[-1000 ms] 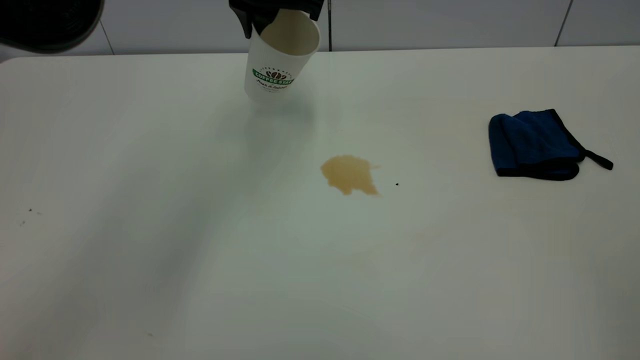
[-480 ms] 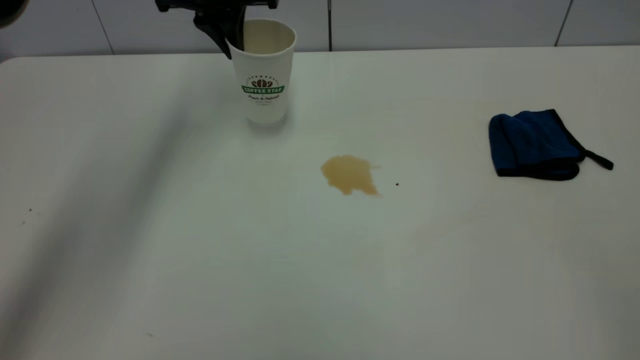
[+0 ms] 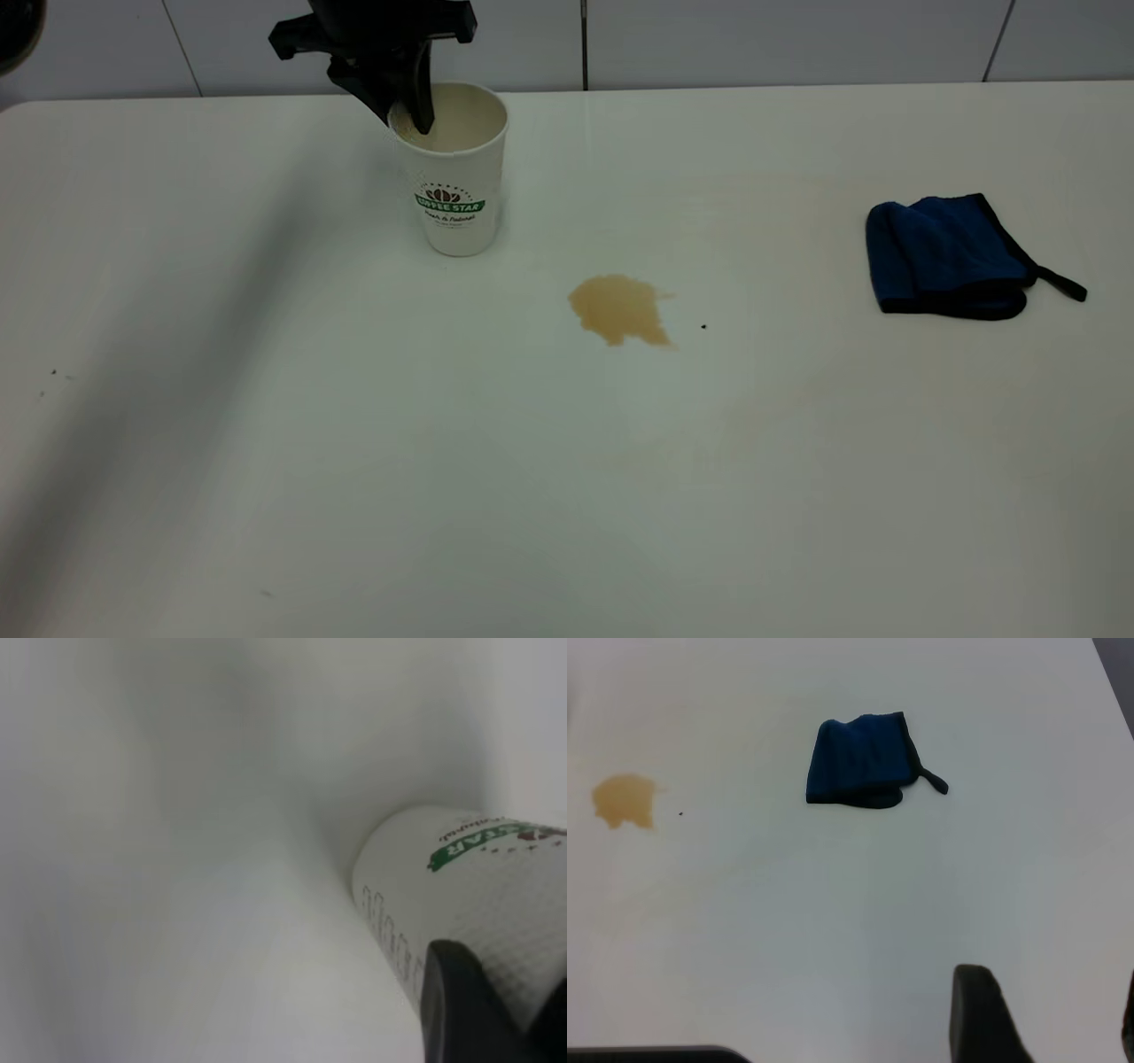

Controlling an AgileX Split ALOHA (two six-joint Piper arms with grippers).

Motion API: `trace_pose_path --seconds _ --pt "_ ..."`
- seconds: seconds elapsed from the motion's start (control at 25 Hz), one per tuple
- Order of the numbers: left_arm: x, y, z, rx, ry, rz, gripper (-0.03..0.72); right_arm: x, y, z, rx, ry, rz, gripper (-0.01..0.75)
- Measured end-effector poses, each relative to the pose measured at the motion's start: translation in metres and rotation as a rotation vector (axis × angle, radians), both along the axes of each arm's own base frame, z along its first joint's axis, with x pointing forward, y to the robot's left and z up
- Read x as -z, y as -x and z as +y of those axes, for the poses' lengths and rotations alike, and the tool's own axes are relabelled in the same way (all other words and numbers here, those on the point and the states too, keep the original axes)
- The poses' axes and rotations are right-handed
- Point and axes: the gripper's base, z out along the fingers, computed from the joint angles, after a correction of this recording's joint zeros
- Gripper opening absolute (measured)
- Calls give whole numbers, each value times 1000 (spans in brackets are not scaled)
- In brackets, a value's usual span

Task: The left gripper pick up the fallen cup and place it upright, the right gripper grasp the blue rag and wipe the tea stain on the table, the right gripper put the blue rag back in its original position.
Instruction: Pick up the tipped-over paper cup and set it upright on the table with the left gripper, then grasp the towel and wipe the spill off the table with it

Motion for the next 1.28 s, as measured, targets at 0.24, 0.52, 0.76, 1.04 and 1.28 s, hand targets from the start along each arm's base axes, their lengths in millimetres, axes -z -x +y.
trace_pose_path --seconds 0.24,0.52,0.76,1.04,1.28 --pt "0 1 0 1 -2 9 500 0 0 0 0 0 0 416" --pt "-27 -2 4 1 -24 -53 712 0 0 0 0 0 0 416" --pt "-93 -2 7 9 -16 -208 644 0 0 0 0 0 0 416" --pt "-169 18 2 36 12 -332 452 0 0 0 0 0 0 416" --pt "-226 72 -2 118 -53 -322 354 0 0 0 0 0 0 416"
